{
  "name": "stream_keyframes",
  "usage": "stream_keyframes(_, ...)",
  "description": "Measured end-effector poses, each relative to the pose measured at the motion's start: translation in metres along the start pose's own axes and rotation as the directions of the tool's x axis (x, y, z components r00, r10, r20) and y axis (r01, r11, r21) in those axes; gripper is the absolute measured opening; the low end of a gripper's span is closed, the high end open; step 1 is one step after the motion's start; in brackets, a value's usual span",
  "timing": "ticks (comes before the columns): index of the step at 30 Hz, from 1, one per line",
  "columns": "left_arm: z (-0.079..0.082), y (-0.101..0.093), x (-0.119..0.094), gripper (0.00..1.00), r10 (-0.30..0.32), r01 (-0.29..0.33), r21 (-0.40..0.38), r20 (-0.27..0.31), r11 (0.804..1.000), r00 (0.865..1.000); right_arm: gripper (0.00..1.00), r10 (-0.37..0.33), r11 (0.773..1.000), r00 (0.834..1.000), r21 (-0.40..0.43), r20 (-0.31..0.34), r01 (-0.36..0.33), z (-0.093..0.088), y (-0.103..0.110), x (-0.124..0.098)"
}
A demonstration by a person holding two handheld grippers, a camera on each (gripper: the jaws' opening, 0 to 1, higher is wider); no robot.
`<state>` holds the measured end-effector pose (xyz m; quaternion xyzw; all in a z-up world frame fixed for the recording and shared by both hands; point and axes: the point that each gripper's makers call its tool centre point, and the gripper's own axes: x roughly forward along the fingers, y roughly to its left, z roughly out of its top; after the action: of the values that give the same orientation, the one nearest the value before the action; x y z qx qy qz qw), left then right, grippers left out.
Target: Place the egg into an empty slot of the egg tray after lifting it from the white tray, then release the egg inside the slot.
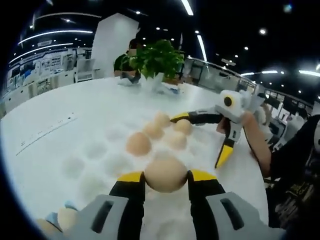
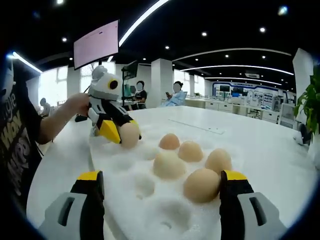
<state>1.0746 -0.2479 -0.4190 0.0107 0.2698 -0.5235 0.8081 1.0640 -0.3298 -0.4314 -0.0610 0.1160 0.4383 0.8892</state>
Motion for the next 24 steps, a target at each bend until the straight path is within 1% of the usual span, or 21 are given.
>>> stream_keyframes(4, 0.000, -0.001, 0.001, 0.33, -0.006, 0.006, -0.006, -0.002, 1.000, 1.000, 1.00, 0.000, 1.000, 1.000, 0.000, 0.000, 0.000, 0.000, 0.001, 0.000)
stream_keyframes(6, 0.000, -0.005, 0.001, 0.33, -0.031, 0.031, -0.023, -0.003, 0.999, 1.000, 1.00, 0.000, 1.000, 1.000, 0.000, 0.000, 0.000, 0.000, 0.001, 0.000)
stream_keyframes(7, 0.001, -0.003, 0.002, 0.33, -0.034, 0.034, -0.040, 0.007, 0.999, 0.999, 1.00, 0.000, 1.000, 1.000, 0.000, 0.000, 0.000, 0.000, 0.001, 0.000)
stream_keyframes(10, 0.004, 0.001, 0.001, 0.33, -0.033, 0.033, -0.033, 0.007, 0.999, 0.999, 1.00, 0.001, 1.000, 1.000, 0.000, 0.001, -0.001, 0.000, 0.001, 0.000)
stream_keyframes(13, 0.012, 0.006, -0.006, 0.33, -0.027, 0.028, -0.029, 0.023, 0.999, 0.999, 1.00, 0.001, 1.000, 1.000, 0.000, 0.001, -0.001, 0.001, 0.002, 0.000)
stream_keyframes(17, 0.020, 0.014, -0.018, 0.33, 0.005, -0.005, -0.003, 0.030, 1.000, 1.000, 1.00, 0.001, 1.000, 1.000, 0.000, 0.001, -0.001, 0.001, 0.002, -0.001)
stream_keyframes(18, 0.021, 0.018, -0.022, 0.33, 0.021, -0.022, 0.008, 0.030, 1.000, 0.999, 1.00, 0.001, 1.000, 1.000, 0.000, 0.001, -0.001, 0.001, 0.002, -0.001)
stream_keyframes(20, 0.019, 0.018, -0.027, 0.33, 0.039, -0.039, 0.021, 0.026, 0.999, 0.999, 1.00, 0.000, 1.000, 1.000, 0.001, 0.001, 0.000, 0.001, 0.000, -0.001)
stream_keyframes(23, 0.020, 0.027, -0.036, 0.33, 0.073, -0.074, 0.034, 0.022, 0.997, 0.997, 1.00, 0.000, 1.000, 1.000, 0.001, 0.001, 0.000, 0.000, -0.003, -0.001)
stream_keyframes(24, 0.021, 0.031, -0.042, 0.33, 0.084, -0.085, 0.039, 0.023, 0.996, 0.996, 1.00, 0.000, 1.000, 1.000, 0.001, 0.001, 0.000, 0.000, -0.004, -0.001)
